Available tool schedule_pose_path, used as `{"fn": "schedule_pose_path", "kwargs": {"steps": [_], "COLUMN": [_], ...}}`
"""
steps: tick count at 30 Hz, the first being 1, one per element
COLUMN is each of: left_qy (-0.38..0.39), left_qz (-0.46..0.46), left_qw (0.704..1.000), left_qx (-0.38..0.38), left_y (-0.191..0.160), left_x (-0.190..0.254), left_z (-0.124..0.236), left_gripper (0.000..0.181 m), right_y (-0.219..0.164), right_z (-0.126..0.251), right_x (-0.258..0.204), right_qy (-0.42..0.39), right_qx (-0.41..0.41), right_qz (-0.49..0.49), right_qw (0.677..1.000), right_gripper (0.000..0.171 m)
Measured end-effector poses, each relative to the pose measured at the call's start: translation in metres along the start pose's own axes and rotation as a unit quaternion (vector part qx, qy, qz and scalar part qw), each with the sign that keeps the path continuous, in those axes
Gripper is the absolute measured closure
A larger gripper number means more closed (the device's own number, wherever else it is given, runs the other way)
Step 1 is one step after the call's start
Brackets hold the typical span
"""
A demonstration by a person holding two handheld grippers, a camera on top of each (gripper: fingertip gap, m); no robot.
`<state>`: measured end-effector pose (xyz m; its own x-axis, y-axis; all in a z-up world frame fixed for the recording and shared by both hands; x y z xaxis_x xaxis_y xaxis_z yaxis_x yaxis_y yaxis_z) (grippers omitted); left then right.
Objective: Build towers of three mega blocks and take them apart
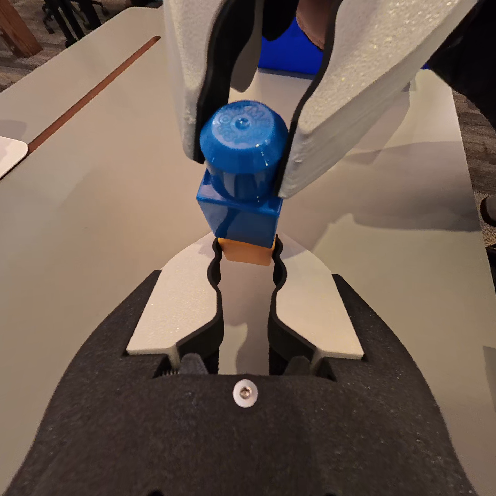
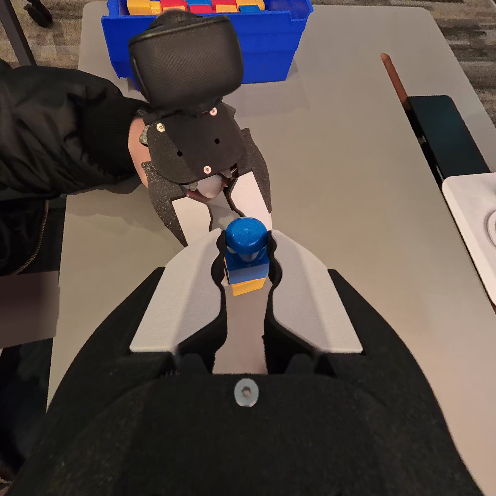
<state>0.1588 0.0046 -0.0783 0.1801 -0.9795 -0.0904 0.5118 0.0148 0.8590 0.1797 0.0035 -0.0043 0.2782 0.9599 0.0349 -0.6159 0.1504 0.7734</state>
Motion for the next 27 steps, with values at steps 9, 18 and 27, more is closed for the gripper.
{"fn": "schedule_pose_path", "kwargs": {"steps": [9, 18, 27], "left_qy": [-0.007, -0.03, -0.043], "left_qz": [0.01, 0.005, -0.006], "left_qw": [1.0, 0.999, 0.999], "left_qx": [0.015, 0.03, 0.028], "left_y": [0.002, 0.005, 0.001], "left_x": [0.001, 0.009, 0.015], "left_z": [-0.001, 0.0, -0.002], "left_gripper": [0.145, 0.145, 0.145], "right_y": [-0.003, -0.005, -0.01], "right_z": [0.0, 0.004, 0.004], "right_x": [0.001, -0.005, -0.009], "right_qy": [0.005, 0.031, 0.05], "right_qx": [0.011, 0.029, 0.016], "right_qz": [0.005, 0.014, 0.013], "right_qw": [1.0, 0.999, 0.999], "right_gripper": [0.143, 0.142, 0.143]}}
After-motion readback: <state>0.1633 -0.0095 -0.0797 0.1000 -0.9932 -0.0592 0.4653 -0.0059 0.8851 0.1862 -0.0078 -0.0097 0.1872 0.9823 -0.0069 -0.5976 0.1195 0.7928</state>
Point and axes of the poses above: each gripper's, where its closed fingertips meet, z back along the fingers, y out of its top, x = y × z across the jaws, the point moved 3 cm from there along z, back along the fingers, and after that the axes turned 4 degrees about -z, right-handed, at the moved point
